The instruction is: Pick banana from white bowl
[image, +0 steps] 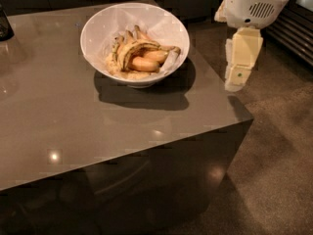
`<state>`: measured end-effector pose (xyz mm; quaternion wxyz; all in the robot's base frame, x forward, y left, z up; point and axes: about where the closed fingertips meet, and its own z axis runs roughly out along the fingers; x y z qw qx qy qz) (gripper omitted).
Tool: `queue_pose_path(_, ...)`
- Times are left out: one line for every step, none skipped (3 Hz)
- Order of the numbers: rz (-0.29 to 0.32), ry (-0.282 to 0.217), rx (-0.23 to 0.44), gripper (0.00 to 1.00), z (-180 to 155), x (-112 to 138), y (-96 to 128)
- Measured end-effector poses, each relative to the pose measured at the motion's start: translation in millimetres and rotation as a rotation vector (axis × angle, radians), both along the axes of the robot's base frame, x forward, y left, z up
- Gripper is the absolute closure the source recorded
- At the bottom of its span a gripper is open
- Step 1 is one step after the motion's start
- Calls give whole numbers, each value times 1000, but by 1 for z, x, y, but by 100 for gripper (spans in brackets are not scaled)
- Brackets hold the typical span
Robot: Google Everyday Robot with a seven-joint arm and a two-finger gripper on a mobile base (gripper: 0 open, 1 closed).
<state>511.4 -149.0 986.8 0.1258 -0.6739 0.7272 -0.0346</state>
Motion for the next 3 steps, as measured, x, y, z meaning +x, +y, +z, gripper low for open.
queue_pose_path(21,-19,24,0,1,18,10)
queue_pose_path(72,-23,-4,0,2,37,25)
queue_pose_path(113,-23,-26,0,3,56,39)
